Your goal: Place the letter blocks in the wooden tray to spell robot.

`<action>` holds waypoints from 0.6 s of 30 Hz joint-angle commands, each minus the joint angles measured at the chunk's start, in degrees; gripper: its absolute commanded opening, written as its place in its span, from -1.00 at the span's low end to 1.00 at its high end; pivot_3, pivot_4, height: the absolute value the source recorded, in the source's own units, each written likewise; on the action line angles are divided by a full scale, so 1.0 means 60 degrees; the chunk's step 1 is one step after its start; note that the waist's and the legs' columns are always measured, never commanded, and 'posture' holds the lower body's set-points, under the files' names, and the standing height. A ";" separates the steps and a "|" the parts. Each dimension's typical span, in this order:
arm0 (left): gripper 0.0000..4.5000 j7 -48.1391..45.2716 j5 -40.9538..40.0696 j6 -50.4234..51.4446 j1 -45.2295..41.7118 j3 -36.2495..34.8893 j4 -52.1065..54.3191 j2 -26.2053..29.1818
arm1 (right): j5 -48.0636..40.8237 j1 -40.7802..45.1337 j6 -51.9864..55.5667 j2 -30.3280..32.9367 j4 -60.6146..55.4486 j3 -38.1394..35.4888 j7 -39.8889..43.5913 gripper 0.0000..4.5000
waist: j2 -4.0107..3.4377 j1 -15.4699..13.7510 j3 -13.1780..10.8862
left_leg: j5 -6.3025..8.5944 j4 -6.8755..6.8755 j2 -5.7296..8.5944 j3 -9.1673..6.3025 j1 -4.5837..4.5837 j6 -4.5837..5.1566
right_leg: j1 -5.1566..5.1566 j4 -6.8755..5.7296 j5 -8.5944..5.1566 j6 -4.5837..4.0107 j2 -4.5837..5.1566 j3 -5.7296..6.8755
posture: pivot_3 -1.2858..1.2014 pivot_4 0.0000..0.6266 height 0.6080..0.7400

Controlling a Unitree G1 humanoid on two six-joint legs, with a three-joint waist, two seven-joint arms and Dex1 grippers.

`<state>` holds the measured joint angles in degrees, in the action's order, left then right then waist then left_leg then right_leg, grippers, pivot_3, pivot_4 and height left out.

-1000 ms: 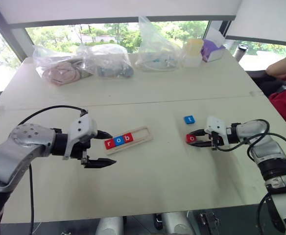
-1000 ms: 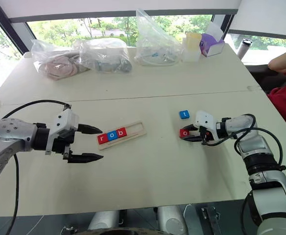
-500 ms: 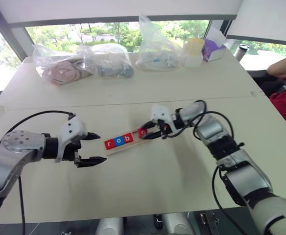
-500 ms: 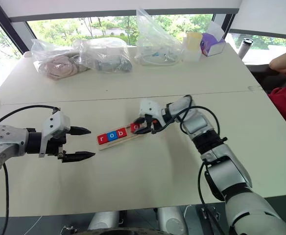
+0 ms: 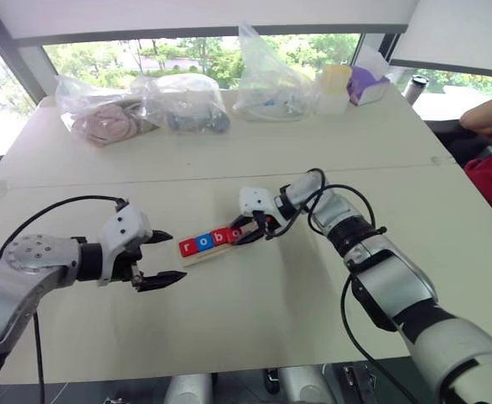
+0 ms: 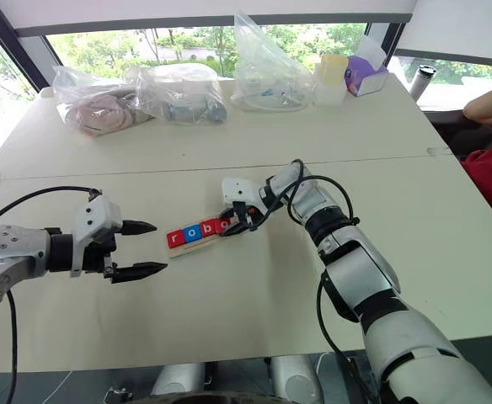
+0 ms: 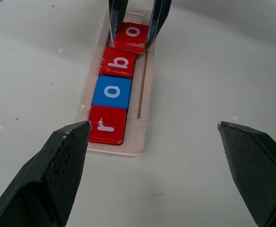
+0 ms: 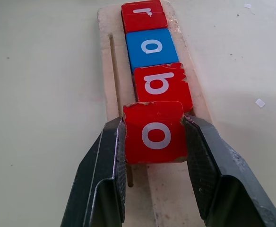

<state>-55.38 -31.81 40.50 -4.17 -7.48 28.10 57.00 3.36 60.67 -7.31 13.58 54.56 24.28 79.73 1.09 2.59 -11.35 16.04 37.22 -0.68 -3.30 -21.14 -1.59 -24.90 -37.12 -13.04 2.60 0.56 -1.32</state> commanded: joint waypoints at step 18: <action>1.00 0.0129 0.0058 -0.0110 -0.0290 0.0113 0.0215 -0.0177 | 0.0336 0.0722 -0.0856 -0.0124 0.0957 -0.0685 -0.0116 -0.48 | -0.0001 0.0001 0.0000 | -0.0001 -0.0002 0.0000 -0.0003 0.0000 -0.0002 | 0.0000 -0.0001 0.0001 0.0000 0.0000 0.0000 | 0.03 -0.52 1.00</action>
<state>-54.60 -31.74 40.64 -5.19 -6.77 28.42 55.98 5.47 63.83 -11.63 12.93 60.43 21.49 78.98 1.08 2.59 -11.35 16.04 37.21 -0.68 -3.32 -21.14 -1.60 -24.90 -37.13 -13.04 2.59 0.56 -1.32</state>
